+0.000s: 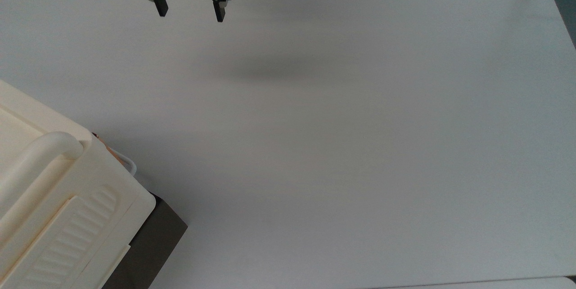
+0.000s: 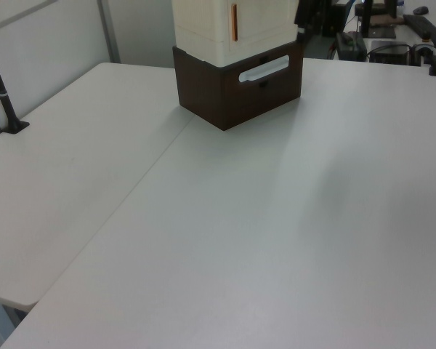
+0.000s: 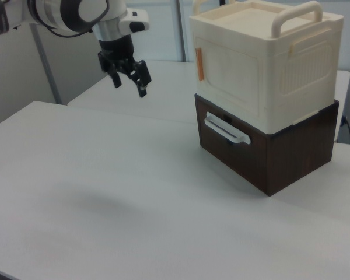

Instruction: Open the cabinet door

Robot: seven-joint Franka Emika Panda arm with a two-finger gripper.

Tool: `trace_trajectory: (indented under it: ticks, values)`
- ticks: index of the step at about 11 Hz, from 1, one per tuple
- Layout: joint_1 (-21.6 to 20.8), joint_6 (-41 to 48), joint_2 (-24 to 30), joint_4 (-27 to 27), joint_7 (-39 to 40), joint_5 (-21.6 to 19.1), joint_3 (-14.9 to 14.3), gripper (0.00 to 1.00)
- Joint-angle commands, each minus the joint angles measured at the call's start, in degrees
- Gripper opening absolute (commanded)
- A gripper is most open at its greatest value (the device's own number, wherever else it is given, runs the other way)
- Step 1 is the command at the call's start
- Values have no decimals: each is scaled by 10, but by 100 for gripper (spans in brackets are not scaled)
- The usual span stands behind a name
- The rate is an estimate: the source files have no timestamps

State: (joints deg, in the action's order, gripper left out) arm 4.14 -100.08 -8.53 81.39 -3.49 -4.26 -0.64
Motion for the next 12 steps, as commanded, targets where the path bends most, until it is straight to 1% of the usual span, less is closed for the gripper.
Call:
trace_trajectory:
  ticks: [1,3,5,6,7,9,10,11,12]
  values:
    - [-3,-134,-21,6,-64,0,-3,100]
    - [-3,-282,-32,6,-92,23,-4,100]
    - [-4,-358,-56,4,-115,58,-4,100]
    - [-5,-401,-75,3,-142,90,-5,100]
    - [-11,-452,-90,3,-177,133,-5,100]
    - [-12,-513,-130,-4,-253,222,-9,100]
    - [-10,-534,-152,-18,-289,255,-10,100]
    - [-8,-537,-164,-35,-309,278,-13,97]
    - [-8,-539,-168,-39,-314,285,-22,91]
